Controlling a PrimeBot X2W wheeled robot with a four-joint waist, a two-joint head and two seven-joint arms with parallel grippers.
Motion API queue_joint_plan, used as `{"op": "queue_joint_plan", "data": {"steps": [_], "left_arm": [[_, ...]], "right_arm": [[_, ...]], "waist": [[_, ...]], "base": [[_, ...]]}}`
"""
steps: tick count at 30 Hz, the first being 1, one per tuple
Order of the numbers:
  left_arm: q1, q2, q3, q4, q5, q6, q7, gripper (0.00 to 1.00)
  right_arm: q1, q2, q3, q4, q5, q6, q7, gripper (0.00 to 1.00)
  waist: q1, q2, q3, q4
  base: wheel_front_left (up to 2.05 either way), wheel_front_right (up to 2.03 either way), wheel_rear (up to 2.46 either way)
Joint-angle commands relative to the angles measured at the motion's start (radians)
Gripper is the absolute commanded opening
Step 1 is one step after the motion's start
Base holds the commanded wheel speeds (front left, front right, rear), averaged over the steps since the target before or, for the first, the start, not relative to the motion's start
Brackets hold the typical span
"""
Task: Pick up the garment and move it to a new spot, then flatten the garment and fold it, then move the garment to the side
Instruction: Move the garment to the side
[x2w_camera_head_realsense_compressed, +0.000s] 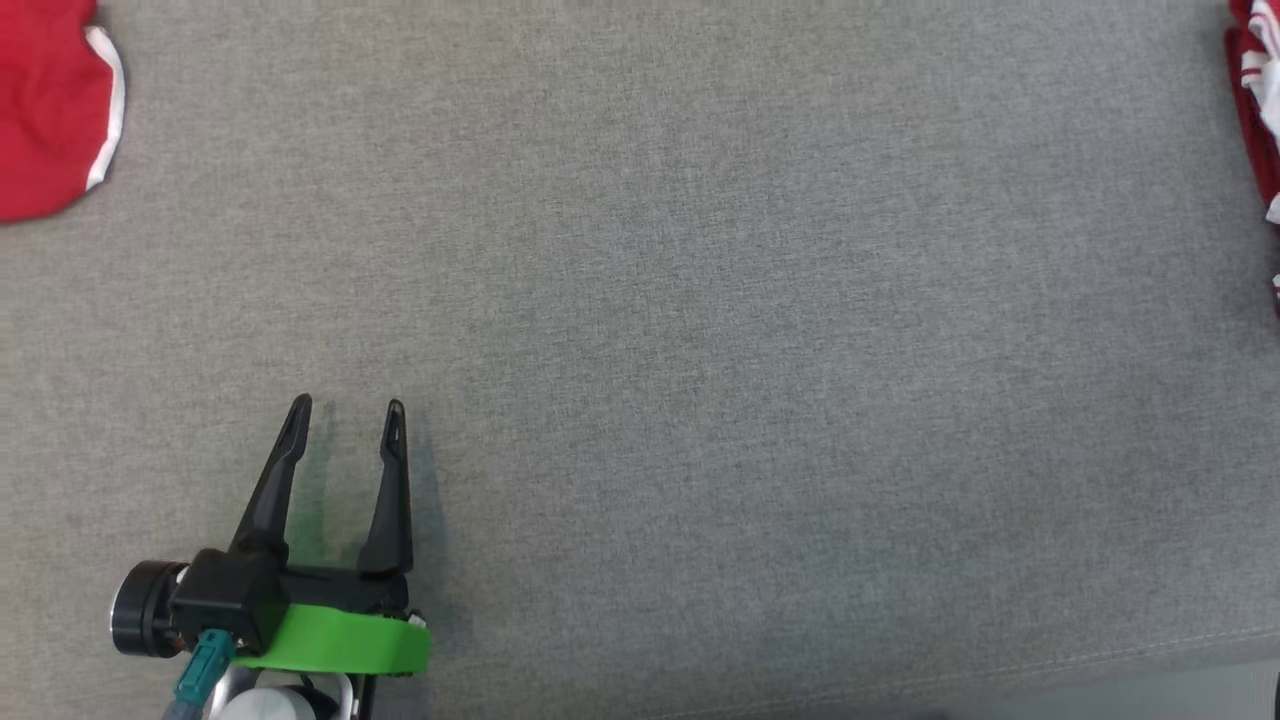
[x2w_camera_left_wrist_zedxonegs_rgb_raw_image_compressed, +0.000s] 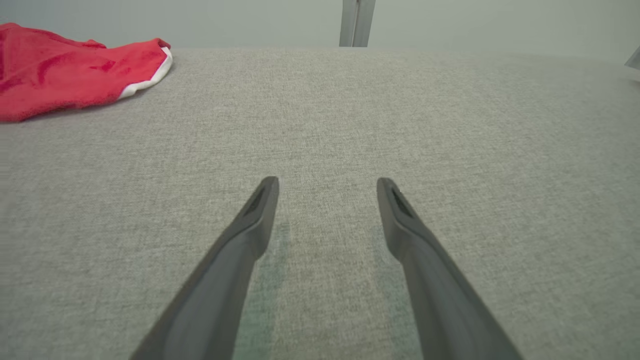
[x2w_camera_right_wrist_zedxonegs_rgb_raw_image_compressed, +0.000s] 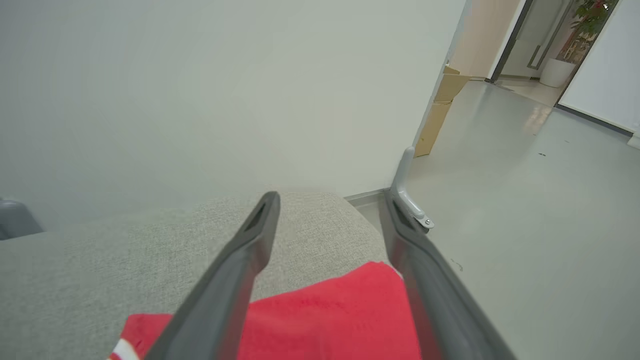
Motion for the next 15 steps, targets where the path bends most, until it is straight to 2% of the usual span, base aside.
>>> {"op": "queue_joint_plan", "data": {"steps": [1,5,7,15], "left_arm": [[-0.008,0.0,0.004,0.001,-0.01,-0.001,0.0,1.0],[-0.011,-0.002,0.013,0.016,-0.041,0.011,0.0,1.0],[0.003,-0.003,0.011,0.026,-0.059,0.022,0.0,1.0],[0.093,-0.003,0.021,0.05,-0.117,0.061,0.0,1.0]], "right_arm": [[0.03,0.009,0.015,-0.053,-0.001,-0.001,-0.007,1.0],[0.185,0.069,0.107,-0.285,0.052,-0.001,-0.006,1.0],[0.274,0.077,0.141,-0.39,0.079,-0.001,-0.007,1.0],[0.644,0.168,0.217,-0.669,0.156,-0.001,-0.007,1.0]], "waist": [[-0.0001,0.0,-0.048,-0.003],[-0.0001,0.0,-0.123,0.009],[-0.0001,0.0,-0.175,0.016],[-0.0001,0.0,-0.371,0.034]], "base": [[0.0,0.0,0.0],[0.0,0.0,0.0],[0.0,0.0,0.0],[0.0,0.0,0.0]]}}
